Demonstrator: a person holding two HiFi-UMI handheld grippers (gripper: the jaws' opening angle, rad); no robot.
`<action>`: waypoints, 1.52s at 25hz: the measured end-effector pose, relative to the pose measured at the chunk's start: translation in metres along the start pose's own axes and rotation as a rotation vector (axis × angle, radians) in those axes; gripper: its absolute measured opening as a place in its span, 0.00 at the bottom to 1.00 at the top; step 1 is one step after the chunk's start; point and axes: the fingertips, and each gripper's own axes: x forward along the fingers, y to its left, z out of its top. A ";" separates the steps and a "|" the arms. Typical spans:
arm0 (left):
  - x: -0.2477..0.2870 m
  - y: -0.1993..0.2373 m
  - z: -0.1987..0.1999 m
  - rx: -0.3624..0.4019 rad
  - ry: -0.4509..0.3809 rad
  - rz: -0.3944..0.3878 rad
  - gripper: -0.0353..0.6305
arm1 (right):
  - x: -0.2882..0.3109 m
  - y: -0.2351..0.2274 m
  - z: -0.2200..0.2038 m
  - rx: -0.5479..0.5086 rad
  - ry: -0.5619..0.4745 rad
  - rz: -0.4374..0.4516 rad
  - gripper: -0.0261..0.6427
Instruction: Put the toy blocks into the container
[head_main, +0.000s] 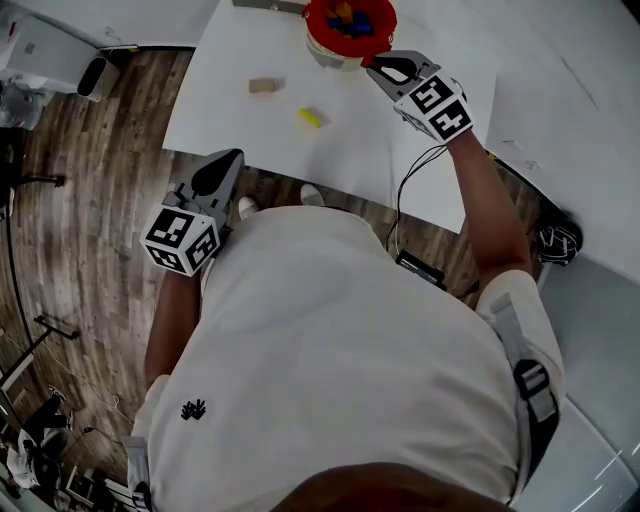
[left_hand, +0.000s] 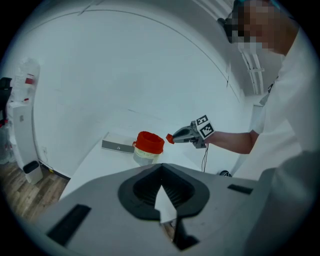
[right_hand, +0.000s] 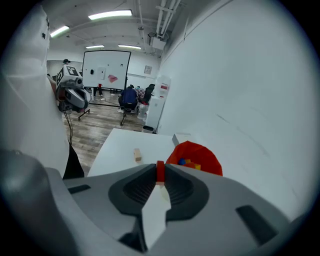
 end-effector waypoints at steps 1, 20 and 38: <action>-0.001 0.002 -0.001 -0.001 -0.005 0.008 0.06 | 0.004 -0.007 0.004 -0.010 -0.007 -0.002 0.12; -0.015 0.011 -0.009 -0.055 -0.018 0.197 0.06 | 0.115 -0.092 -0.001 -0.191 0.067 0.098 0.12; -0.031 0.015 -0.023 -0.125 -0.035 0.307 0.06 | 0.170 -0.087 -0.045 -0.405 0.307 0.247 0.13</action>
